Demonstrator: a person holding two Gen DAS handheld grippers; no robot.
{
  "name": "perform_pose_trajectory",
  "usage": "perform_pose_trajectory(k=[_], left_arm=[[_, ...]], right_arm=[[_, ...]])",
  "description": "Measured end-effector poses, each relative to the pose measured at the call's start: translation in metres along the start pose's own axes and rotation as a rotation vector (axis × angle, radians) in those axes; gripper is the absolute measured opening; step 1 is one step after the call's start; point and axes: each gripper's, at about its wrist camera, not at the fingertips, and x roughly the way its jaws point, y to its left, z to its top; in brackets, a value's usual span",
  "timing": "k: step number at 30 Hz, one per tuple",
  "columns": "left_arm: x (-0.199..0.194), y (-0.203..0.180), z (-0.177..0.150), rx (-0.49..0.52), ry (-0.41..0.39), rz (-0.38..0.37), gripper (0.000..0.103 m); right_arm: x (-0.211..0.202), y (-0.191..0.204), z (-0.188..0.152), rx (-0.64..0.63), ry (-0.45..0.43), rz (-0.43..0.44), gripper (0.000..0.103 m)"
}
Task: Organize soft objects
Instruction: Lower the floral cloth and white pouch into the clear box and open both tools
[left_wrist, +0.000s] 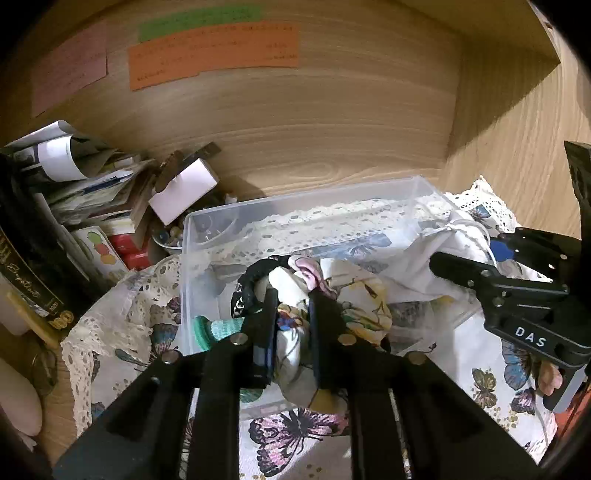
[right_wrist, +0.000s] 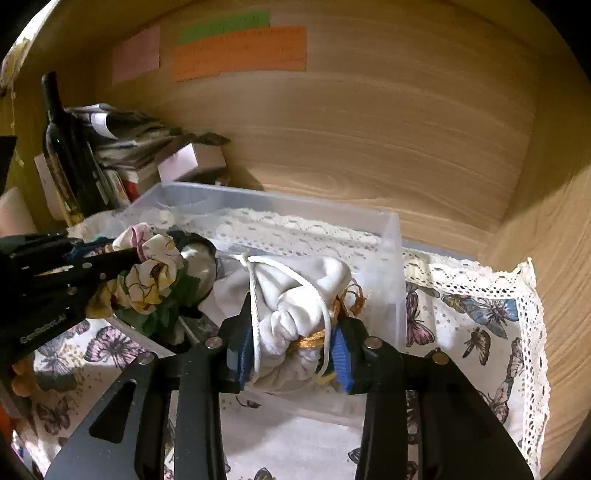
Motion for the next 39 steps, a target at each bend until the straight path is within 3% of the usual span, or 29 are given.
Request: perform_pose_trajectory(k=[2, 4, 7, 9, 13, 19, 28, 39], left_arm=[[-0.002, 0.000, 0.000, -0.001, 0.002, -0.005, 0.031], [-0.007, 0.000, 0.000, -0.008, 0.002, -0.015, 0.043], [-0.017, 0.000, 0.000, -0.006, -0.015, -0.020, 0.057], [-0.025, -0.002, 0.000, 0.000, -0.032, -0.014, 0.063], [-0.044, -0.006, -0.001, 0.011, -0.068, -0.012, 0.074], [-0.079, -0.011, -0.006, 0.018, -0.126, -0.002, 0.097], [-0.119, -0.015, -0.034, 0.000, -0.142, 0.009, 0.103], [-0.115, -0.028, -0.102, 0.008, -0.027, 0.006, 0.099]], right_arm=[[0.000, 0.000, 0.000, -0.005, 0.013, -0.008, 0.040], [0.000, 0.001, 0.001, -0.005, 0.024, -0.001, 0.053], [-0.003, 0.002, 0.001, -0.007, 0.020, -0.007, 0.062], [-0.010, 0.001, 0.000, -0.012, 0.015, -0.008, 0.063], [-0.030, 0.000, -0.003, -0.005, -0.013, 0.007, 0.080], [-0.069, 0.004, -0.014, -0.017, -0.075, 0.002, 0.082], [-0.126, 0.022, -0.036, -0.020, -0.188, 0.005, 0.089], [-0.121, 0.053, -0.089, 0.016, -0.107, 0.065, 0.089]])
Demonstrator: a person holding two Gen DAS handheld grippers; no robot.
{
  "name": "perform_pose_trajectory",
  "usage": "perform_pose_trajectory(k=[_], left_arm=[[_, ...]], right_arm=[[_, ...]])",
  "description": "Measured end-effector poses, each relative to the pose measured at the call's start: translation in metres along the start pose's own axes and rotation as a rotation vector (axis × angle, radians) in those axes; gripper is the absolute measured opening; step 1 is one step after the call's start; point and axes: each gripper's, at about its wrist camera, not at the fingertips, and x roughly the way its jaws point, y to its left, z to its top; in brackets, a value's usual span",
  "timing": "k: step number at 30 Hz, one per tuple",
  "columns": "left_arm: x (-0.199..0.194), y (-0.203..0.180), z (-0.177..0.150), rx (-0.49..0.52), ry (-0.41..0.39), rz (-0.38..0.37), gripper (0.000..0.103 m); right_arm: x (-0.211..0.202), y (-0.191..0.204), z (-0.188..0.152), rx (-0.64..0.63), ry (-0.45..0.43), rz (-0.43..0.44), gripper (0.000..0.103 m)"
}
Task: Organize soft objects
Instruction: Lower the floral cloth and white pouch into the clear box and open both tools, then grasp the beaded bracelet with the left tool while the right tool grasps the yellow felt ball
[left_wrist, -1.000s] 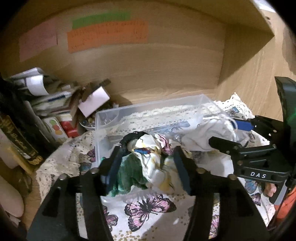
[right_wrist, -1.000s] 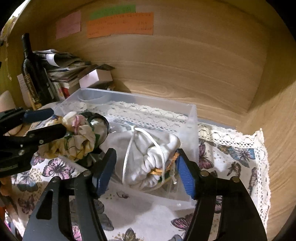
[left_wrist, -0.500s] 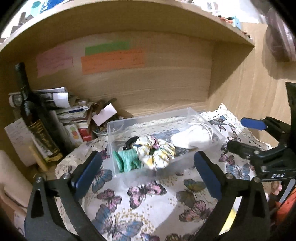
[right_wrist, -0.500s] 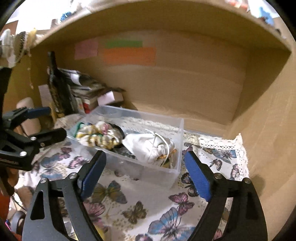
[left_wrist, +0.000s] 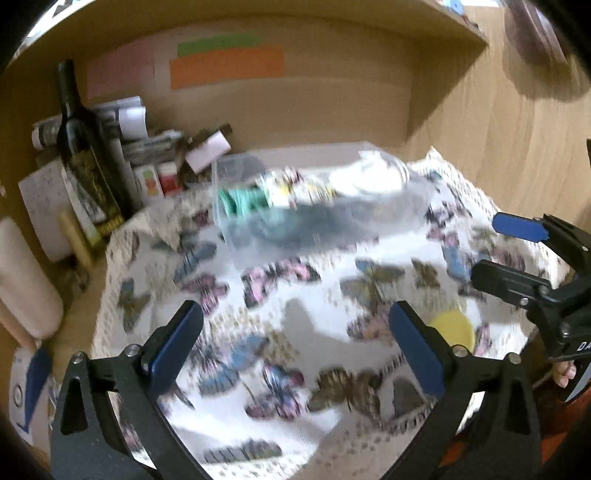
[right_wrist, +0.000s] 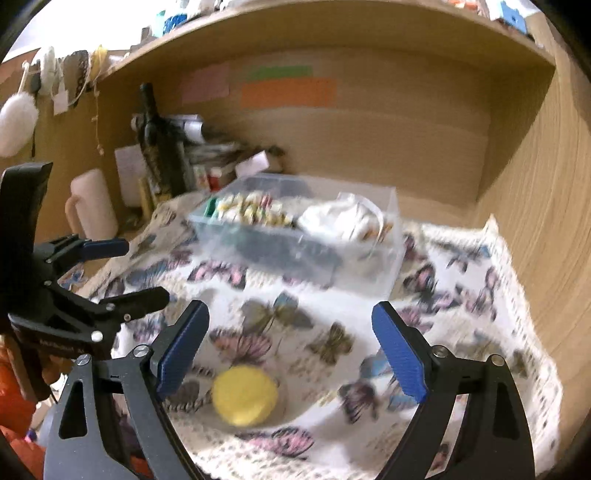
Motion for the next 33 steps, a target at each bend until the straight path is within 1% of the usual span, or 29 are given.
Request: perform_pose_trajectory(k=[1, 3, 5, 8, 9, 10, 11, 13, 14, 15, 17, 20, 21, 22, 23, 25, 26, 28, 29, 30, 33], left_arm=[[0.000, -0.002, -0.006, 0.001, 0.008, -0.004, 0.094], [0.001, -0.008, -0.015, 0.009, 0.028, -0.023, 0.087], [0.005, -0.014, -0.022, 0.026, 0.058, -0.050, 0.084], [0.010, -0.021, -0.028, 0.040, 0.080, -0.070, 0.079], [0.011, -0.022, -0.030, 0.044, 0.087, -0.077, 0.077], [0.013, -0.023, -0.032, 0.049, 0.098, -0.085, 0.076], [0.014, -0.024, -0.033, 0.051, 0.103, -0.094, 0.076], [0.016, -0.026, -0.035, 0.059, 0.115, -0.111, 0.076], [0.017, -0.029, -0.036, 0.068, 0.123, -0.121, 0.076], [0.019, -0.031, -0.036, 0.079, 0.128, -0.127, 0.076], [0.022, -0.037, -0.035, 0.104, 0.138, -0.135, 0.076], [0.030, -0.043, -0.032, 0.134, 0.155, -0.148, 0.076], [0.033, -0.045, -0.031, 0.146, 0.163, -0.159, 0.072], [0.036, -0.046, -0.031, 0.155, 0.170, -0.166, 0.064], [0.041, -0.049, -0.031, 0.165, 0.184, -0.175, 0.060], [0.049, -0.051, -0.033, 0.174, 0.216, -0.201, 0.054], [0.049, -0.050, -0.032, 0.171, 0.207, -0.207, 0.051], [0.048, -0.050, -0.032, 0.171, 0.208, -0.217, 0.027], [0.048, -0.050, -0.031, 0.169, 0.207, -0.218, 0.022], [0.048, -0.049, -0.030, 0.165, 0.210, -0.217, 0.012], [0.052, -0.044, -0.026, 0.127, 0.219, -0.216, 0.006]], right_arm=[[0.002, 0.003, -0.005, 0.003, 0.013, 0.001, 0.088], [0.005, 0.006, -0.015, 0.016, 0.041, 0.021, 0.088], [0.008, 0.007, -0.022, 0.030, 0.065, 0.039, 0.087], [0.013, 0.009, -0.031, 0.046, 0.101, 0.062, 0.081], [0.015, 0.009, -0.033, 0.048, 0.116, 0.070, 0.077], [0.018, 0.010, -0.036, 0.048, 0.128, 0.070, 0.071], [0.020, 0.011, -0.038, 0.047, 0.141, 0.073, 0.067], [0.026, 0.011, -0.042, 0.049, 0.167, 0.090, 0.052], [0.028, 0.011, -0.044, 0.051, 0.179, 0.103, 0.048], [0.029, 0.011, -0.046, 0.056, 0.186, 0.120, 0.041], [0.027, 0.009, -0.047, 0.068, 0.178, 0.127, 0.041], [0.020, 0.002, -0.046, 0.081, 0.150, 0.091, 0.040], [0.018, -0.002, -0.045, 0.092, 0.143, 0.083, 0.040], [0.016, -0.006, -0.045, 0.101, 0.136, 0.076, 0.040], [0.014, -0.010, -0.044, 0.110, 0.129, 0.068, 0.040], [0.009, -0.017, -0.044, 0.122, 0.116, 0.044, 0.040], [0.008, -0.020, -0.043, 0.127, 0.111, 0.036, 0.040], [0.005, -0.025, -0.042, 0.138, 0.101, 0.026, 0.040], [0.004, -0.028, -0.042, 0.143, 0.095, 0.022, 0.040], [0.004, -0.029, -0.041, 0.145, 0.093, 0.020, 0.040], [0.007, -0.033, -0.039, 0.152, 0.087, 0.021, 0.040]])
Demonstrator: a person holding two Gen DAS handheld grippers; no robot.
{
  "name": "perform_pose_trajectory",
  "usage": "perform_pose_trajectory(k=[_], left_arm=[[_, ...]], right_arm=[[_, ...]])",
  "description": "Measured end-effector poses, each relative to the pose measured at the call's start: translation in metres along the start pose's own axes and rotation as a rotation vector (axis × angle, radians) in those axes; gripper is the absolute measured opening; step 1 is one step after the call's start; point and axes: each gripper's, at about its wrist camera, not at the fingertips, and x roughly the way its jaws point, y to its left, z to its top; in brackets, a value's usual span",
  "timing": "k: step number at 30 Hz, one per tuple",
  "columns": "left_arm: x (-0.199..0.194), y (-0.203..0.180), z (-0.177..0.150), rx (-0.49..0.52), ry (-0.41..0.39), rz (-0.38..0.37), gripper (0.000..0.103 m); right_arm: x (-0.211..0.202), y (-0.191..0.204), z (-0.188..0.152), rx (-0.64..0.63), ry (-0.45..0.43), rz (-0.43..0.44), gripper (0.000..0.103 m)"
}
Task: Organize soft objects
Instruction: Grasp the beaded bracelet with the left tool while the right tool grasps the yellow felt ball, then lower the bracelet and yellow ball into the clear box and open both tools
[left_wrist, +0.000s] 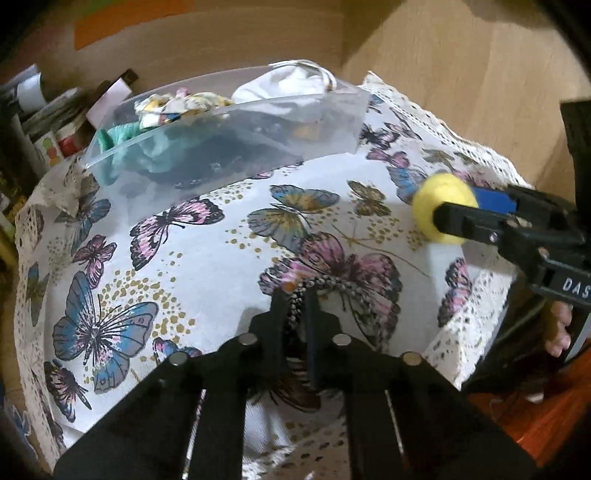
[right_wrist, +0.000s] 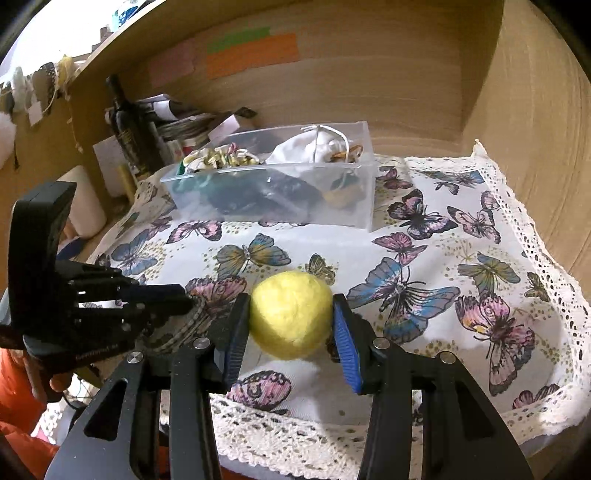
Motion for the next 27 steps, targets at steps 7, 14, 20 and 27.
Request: perform_pose_trajectory(k=[7, 14, 20, 27], left_arm=[[-0.010, 0.022, 0.012, -0.092, -0.048, 0.049, 0.005], [-0.046, 0.040, 0.033, -0.133, -0.182, 0.127, 0.005], [-0.073, 0.053, 0.059, -0.159, -0.306, 0.189, 0.005], [-0.083, 0.077, 0.087, -0.209, -0.382, 0.251, 0.005]], right_arm=[[0.002, 0.001, 0.014, -0.023, -0.031, 0.009, 0.040], [0.003, 0.004, 0.042, -0.055, -0.095, 0.015, 0.040], [0.002, 0.007, 0.071, -0.088, -0.165, 0.018, 0.040], [0.005, 0.012, 0.110, -0.115, -0.246, 0.013, 0.040]])
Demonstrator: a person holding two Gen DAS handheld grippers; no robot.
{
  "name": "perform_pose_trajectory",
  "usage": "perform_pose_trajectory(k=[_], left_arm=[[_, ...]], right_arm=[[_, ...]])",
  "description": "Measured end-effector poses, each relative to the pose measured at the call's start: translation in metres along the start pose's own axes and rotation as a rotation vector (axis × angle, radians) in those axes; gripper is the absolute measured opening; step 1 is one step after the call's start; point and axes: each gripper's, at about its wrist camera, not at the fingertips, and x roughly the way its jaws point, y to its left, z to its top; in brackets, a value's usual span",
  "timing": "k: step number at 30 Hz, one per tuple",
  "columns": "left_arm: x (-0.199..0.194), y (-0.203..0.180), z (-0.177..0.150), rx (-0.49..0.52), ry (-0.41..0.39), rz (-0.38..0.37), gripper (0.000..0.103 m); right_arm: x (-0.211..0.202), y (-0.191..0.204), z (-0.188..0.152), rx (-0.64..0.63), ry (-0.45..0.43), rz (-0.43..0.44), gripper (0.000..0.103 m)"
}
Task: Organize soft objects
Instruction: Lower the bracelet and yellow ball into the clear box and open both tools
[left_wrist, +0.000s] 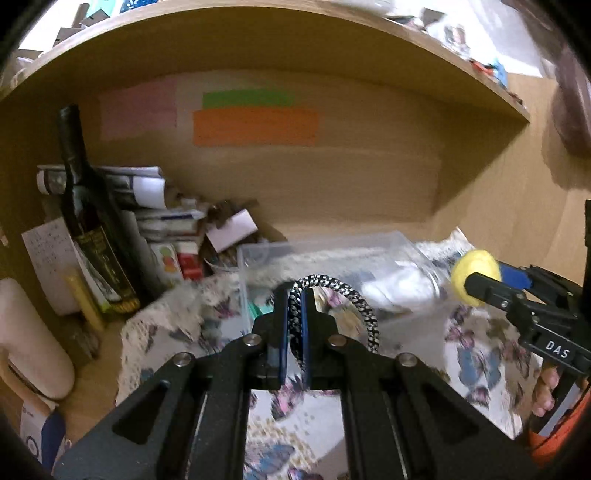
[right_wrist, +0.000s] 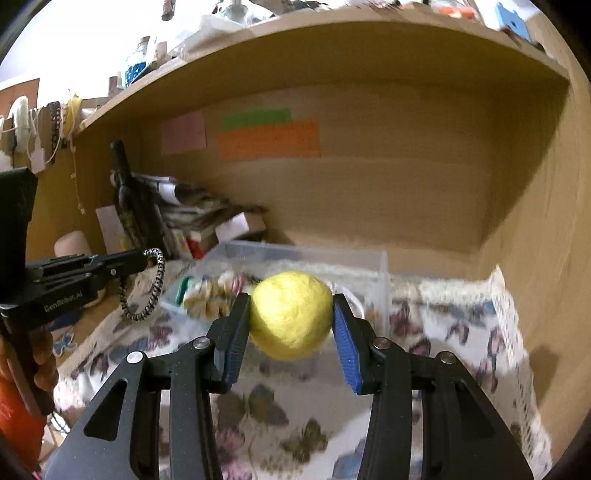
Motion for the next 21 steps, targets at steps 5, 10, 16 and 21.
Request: perform_pose_trajectory(k=[5, 10, 16, 21], left_arm=[[0.015, 0.011, 0.004, -0.042, -0.023, 0.018, 0.005], [0.050, 0.021, 0.001, -0.081, 0.045, 0.030, 0.005], [0.085, 0.023, -0.011, -0.086, 0.145, 0.008, 0.005], [0.090, 0.019, -0.016, -0.070, 0.168, -0.005, 0.009]], right_arm=[[0.021, 0.005, 0.015, -0.021, -0.002, 0.018, 0.040], [0.053, 0.010, 0.015, -0.031, 0.060, 0.033, 0.040], [0.094, 0.013, 0.001, -0.027, 0.190, 0.054, 0.040], [0.105, 0.014, -0.009, -0.038, 0.249, 0.035, 0.042]])
